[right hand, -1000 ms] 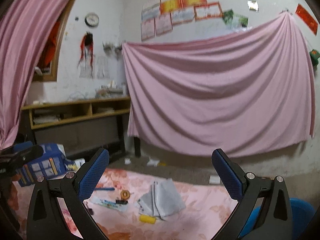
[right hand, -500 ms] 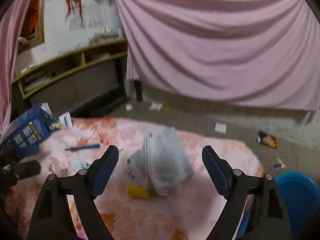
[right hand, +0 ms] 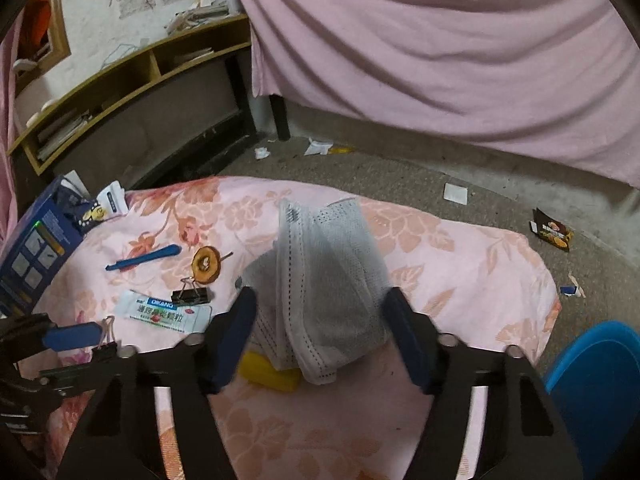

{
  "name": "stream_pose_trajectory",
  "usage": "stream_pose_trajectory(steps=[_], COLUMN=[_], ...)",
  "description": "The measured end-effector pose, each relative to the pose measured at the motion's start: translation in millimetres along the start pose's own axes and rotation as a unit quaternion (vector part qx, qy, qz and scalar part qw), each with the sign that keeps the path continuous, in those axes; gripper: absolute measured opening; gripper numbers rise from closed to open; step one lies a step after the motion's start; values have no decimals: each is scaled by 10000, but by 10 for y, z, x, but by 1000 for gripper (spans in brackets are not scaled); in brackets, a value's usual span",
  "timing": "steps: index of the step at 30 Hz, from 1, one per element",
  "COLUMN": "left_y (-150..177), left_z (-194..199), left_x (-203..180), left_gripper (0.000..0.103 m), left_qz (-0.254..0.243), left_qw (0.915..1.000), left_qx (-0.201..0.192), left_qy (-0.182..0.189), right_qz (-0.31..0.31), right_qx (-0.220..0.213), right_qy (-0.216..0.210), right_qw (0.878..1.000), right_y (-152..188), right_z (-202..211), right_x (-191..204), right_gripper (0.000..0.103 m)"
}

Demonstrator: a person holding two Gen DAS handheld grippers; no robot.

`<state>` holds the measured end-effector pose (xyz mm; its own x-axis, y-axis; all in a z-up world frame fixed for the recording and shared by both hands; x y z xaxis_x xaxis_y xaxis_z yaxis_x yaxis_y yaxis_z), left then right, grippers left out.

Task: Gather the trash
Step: 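Grasp the grey tissues with the right tool while the left tool grasps the black binder clip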

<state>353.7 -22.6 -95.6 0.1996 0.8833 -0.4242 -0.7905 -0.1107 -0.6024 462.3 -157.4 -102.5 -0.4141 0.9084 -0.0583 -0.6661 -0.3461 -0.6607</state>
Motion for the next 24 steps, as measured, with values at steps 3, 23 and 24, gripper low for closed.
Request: stream_pose_trajectory(steps=[3, 23, 24], left_y=[2, -58, -56], left_z=[-42, 24, 44], left_x=[-3, -64, -84], left_gripper=[28, 16, 15], left_qz=[-45, -219, -215], left_qw=[10000, 9994, 9992], left_qx=[69, -269, -322], left_qy=[-34, 31, 42], right_qz=[33, -311, -335], right_qx=[69, -505, -603], right_qy=[-82, -549, -560], right_qw=[9999, 9967, 9960], right_y=[12, 82, 80], right_z=[-9, 353, 394], right_x=[10, -79, -88], right_gripper=[58, 6, 6])
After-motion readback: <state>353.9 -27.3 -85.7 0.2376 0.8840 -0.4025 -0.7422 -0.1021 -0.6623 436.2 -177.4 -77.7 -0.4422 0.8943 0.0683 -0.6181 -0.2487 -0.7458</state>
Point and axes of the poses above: each gripper's, at about its wrist camera, not at the fingertips, and z roughly against the way its jaws point, x to its left, y to its underside, the point moved 4 cm from there along -z, roughly the way its jaws point, and after that the axes turned 12 degrees about y, right-handed, at the moved point
